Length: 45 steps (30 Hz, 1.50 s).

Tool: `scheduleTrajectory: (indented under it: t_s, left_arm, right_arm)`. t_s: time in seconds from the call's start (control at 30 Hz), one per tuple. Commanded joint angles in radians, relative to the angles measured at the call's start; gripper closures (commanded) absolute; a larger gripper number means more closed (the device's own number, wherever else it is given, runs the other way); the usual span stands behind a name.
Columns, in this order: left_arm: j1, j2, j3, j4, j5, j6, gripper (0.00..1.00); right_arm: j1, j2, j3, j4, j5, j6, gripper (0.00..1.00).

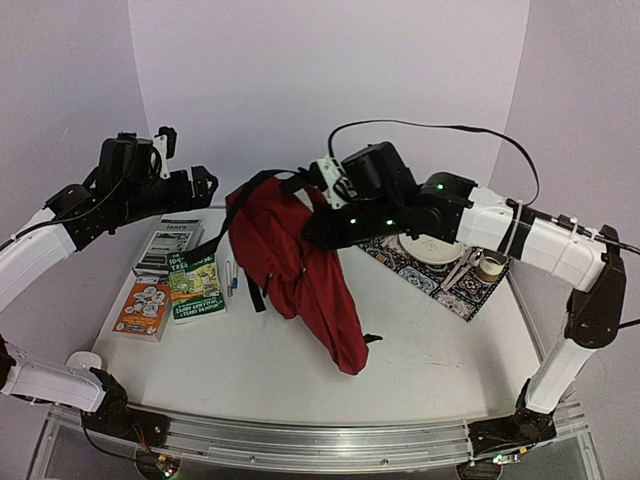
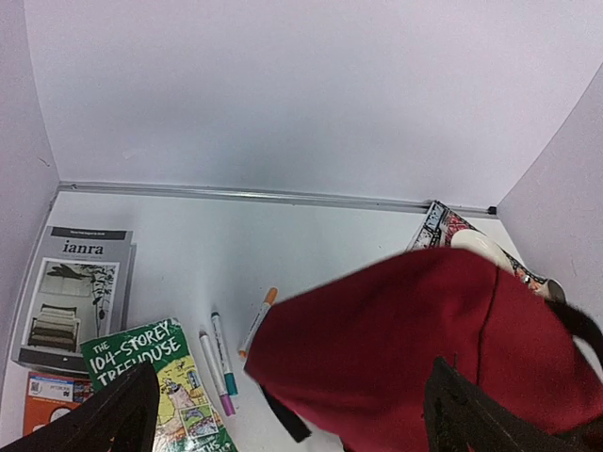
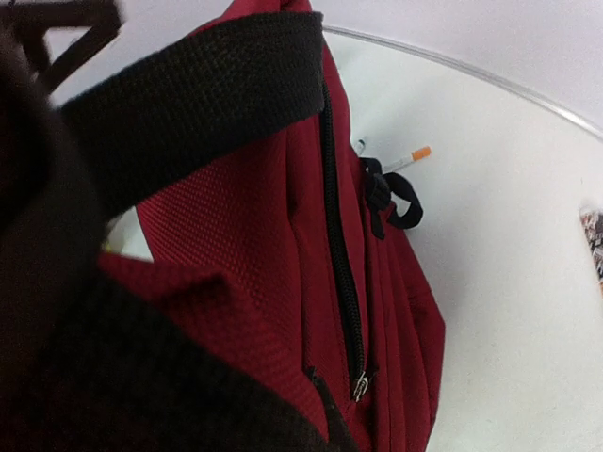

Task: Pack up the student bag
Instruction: Turn over the student bag at the center of the board.

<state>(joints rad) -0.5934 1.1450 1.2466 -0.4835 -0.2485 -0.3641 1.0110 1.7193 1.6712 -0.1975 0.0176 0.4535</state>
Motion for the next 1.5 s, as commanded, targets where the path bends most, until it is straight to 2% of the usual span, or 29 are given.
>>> scheduleTrajectory:
  t_s: [0.0, 0.17, 0.3, 0.47, 0.7, 0.8, 0.9, 1.07, 1.27, 1.47]
  left_arm:
    - [0.006, 0.018, -0.033, -0.014, 0.09, 0.013, 0.01]
    - [0.006, 0.063, -0.088, -0.01, 0.219, 0.011, 0.01]
    - [0.006, 0.103, -0.134, 0.002, 0.3, -0.012, 0.02]
    - [0.006, 0.106, -0.195, 0.033, 0.292, -0.049, 0.02]
    - [0.006, 0.095, -0.214, 0.043, 0.258, -0.081, 0.02]
    - [0.005, 0.086, -0.208, 0.043, 0.258, -0.086, 0.02]
    - [0.006, 0.072, -0.202, 0.044, 0.258, -0.088, 0.02]
    - [0.006, 0.068, -0.196, 0.045, 0.269, -0.082, 0.03]
    - [0.004, 0.104, -0.215, 0.073, 0.378, -0.076, 0.04]
    - [-0.009, 0.155, -0.264, 0.174, 0.538, -0.096, 0.06]
  right_arm:
    - [-0.126, -0.114, -0.201, 0.247, -0.138, 0.335, 0.95]
    - [-0.265, -0.159, -0.452, 0.393, -0.171, 0.525, 0.96]
    - [-0.302, -0.161, -0.523, 0.451, -0.218, 0.559, 0.96]
    - [-0.289, -0.078, -0.384, 0.482, -0.379, 0.548, 0.98]
    - [-0.212, 0.038, -0.162, 0.593, -0.495, 0.62, 1.0]
    - [-0.184, 0.065, -0.076, 0.642, -0.51, 0.648, 1.0]
    - [-0.175, 0.049, -0.081, 0.721, -0.492, 0.675, 1.0]
    - [-0.192, -0.055, -0.282, 0.81, -0.369, 0.694, 1.0]
    - [-0.248, -0.196, -0.686, 0.837, -0.218, 0.742, 0.98]
    - [-0.281, -0.353, -0.952, 0.737, -0.101, 0.72, 0.93]
